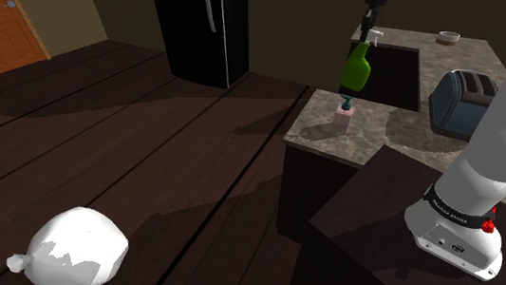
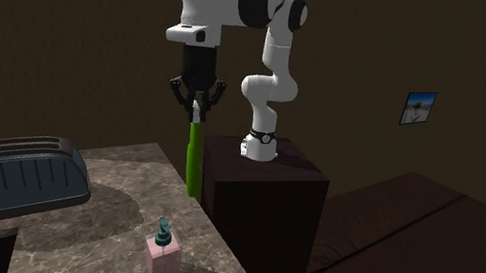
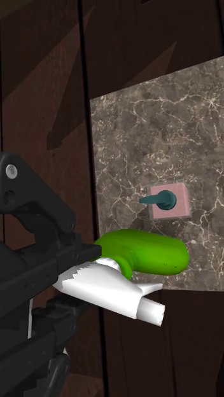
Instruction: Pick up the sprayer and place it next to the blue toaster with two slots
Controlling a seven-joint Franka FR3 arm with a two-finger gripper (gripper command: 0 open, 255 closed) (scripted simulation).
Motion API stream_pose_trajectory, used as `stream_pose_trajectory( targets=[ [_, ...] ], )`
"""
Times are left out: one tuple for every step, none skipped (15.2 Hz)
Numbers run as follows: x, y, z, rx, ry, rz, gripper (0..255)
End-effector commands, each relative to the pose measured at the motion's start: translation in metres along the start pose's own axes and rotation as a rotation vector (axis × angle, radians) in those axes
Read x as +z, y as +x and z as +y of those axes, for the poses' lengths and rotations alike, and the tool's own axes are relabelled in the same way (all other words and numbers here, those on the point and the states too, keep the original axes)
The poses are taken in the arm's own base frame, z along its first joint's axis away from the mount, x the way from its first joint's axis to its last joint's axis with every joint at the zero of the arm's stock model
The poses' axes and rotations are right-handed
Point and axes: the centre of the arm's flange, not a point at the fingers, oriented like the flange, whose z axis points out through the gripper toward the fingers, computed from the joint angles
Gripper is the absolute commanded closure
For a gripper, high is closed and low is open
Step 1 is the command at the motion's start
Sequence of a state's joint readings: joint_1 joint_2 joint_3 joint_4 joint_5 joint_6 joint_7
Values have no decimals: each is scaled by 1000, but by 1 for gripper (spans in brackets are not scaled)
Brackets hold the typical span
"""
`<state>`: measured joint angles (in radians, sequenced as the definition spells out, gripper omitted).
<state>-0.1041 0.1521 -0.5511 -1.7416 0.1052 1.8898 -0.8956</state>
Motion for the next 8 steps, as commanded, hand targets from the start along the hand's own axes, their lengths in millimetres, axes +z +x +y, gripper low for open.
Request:
stream_pose_trajectory(
  targets=[
    [-11,1,0,0,0,0,255],
    [-16,1,0,0,0,0,255],
    [-22,1,0,0,0,0,255],
    [-27,1,0,0,0,0,255],
    [-32,1,0,0,0,0,255],
    [-38,1,0,0,0,0,255],
    [-41,2,0,0,0,0,255],
    [-42,-10,6,0,0,0,255]
  ],
)
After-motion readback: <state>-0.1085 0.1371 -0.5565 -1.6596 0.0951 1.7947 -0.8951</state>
